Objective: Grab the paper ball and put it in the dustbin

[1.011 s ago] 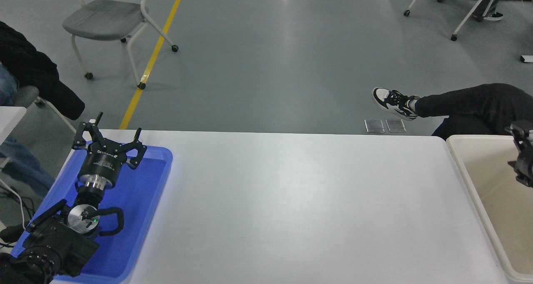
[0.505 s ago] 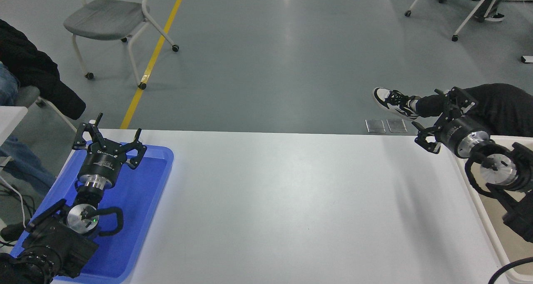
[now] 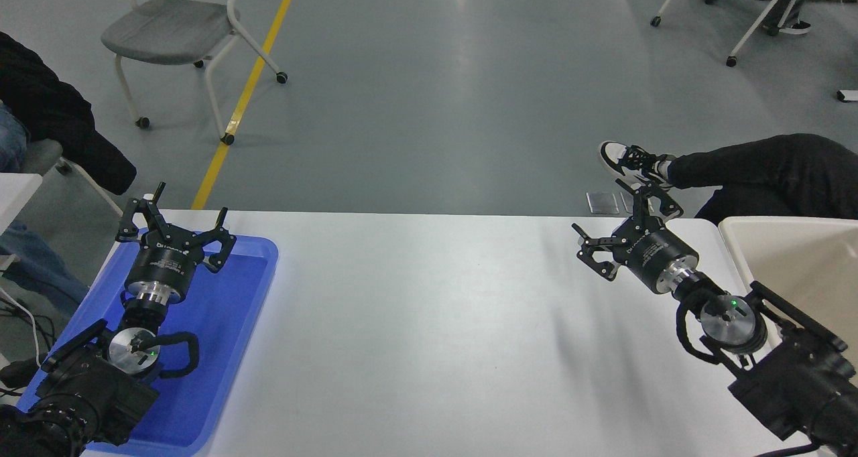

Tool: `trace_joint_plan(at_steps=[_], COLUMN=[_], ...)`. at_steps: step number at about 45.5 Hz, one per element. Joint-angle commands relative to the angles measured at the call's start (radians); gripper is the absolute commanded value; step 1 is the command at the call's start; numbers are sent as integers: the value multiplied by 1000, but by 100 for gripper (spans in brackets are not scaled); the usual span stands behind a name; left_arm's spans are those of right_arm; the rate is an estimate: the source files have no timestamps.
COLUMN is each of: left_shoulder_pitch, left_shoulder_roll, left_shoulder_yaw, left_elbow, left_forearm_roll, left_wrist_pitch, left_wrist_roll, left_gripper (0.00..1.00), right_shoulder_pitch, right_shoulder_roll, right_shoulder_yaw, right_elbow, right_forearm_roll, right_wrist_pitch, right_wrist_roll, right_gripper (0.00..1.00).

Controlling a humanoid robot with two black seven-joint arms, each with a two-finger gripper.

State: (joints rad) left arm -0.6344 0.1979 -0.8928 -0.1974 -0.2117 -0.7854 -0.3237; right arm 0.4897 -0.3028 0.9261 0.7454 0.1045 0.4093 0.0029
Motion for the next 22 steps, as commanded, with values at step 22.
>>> trace_joint_plan(at_steps=[22], left_shoulder_pitch=[-1], left_shoulder_roll=[-2], left_shoulder_yaw=[0], left_elbow=[0], left_forearm_roll=[0], left_wrist_pitch=[0], left_wrist_roll=[2], left_gripper=[100], right_shoulder_pitch=[-39], right_shoulder_roll=[11], right_shoulder_yaw=[30], right_elbow=[-57], right_forearm_roll=[6], right_wrist_pitch=[68], right_wrist_roll=[0], right_gripper=[100])
